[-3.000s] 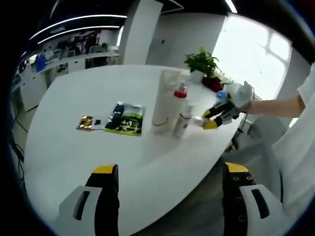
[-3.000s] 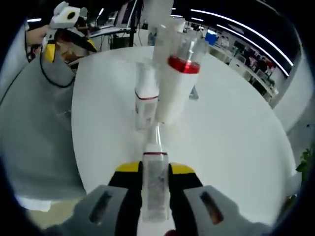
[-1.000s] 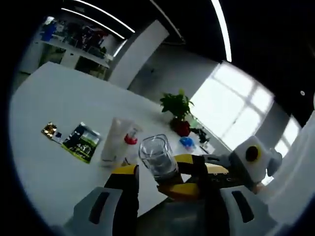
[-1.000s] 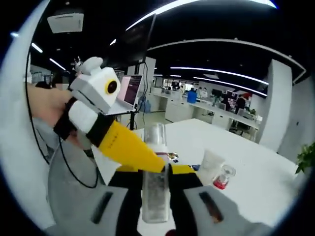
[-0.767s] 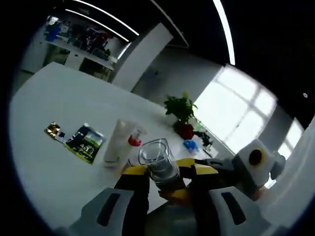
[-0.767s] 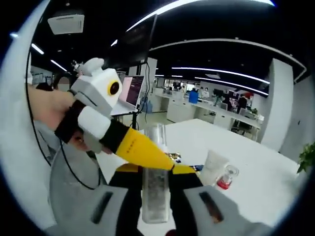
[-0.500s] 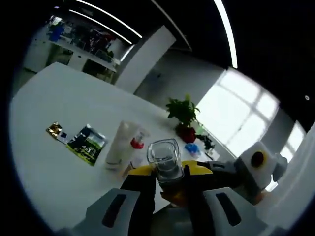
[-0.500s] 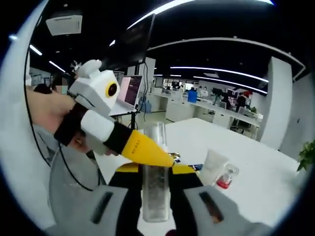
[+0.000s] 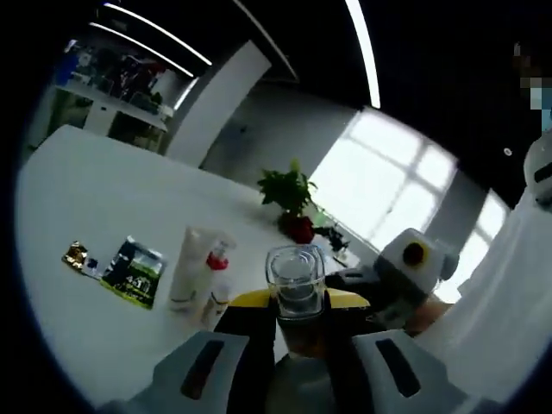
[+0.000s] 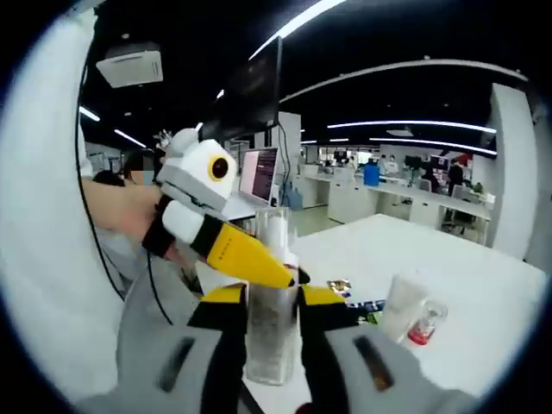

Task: Arrange the skincare products in the storage area until every visible bottle or jar stands upright without overlapping.

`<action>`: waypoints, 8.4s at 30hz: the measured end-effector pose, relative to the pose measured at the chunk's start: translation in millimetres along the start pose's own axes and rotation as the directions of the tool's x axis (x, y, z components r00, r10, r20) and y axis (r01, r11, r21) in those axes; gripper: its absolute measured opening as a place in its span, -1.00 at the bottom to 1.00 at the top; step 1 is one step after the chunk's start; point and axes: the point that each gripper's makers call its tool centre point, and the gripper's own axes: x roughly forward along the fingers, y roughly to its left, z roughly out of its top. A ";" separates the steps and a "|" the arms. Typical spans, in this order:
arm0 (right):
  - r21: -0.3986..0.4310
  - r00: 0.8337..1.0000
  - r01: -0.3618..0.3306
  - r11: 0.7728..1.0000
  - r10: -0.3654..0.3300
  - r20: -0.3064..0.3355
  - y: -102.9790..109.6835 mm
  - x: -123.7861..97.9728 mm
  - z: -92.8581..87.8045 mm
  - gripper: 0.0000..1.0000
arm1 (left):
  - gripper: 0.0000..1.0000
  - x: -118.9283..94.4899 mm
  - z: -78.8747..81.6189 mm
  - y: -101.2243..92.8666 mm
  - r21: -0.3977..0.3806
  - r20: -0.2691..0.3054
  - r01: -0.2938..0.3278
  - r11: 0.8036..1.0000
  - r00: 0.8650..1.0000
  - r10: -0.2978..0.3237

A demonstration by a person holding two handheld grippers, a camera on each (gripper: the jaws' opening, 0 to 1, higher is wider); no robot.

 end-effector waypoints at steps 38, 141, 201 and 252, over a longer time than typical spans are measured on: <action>0.037 0.984 0.180 0.983 -0.180 -0.002 -38.0 5.8 5.8 -0.59 | -0.59 18.5 31.4 6.9 0.172 0.005 -0.146 0.974 0.989 0.148; -0.030 0.836 0.389 0.921 -0.367 -0.407 -98.0 45.9 -181.1 -0.52 | -0.66 75.2 -102.6 125.9 0.574 -0.602 0.309 0.759 0.787 0.135; 0.057 0.812 0.373 0.926 -0.296 -0.502 -86.5 16.2 -198.3 -0.28 | -0.67 79.9 -117.2 146.1 0.590 -0.662 0.389 0.708 0.735 0.148; 0.251 0.806 0.526 0.813 -0.382 -0.452 -116.9 -56.4 -184.0 0.54 | -0.66 124.6 -104.1 152.2 0.569 -0.650 0.392 0.723 0.752 0.104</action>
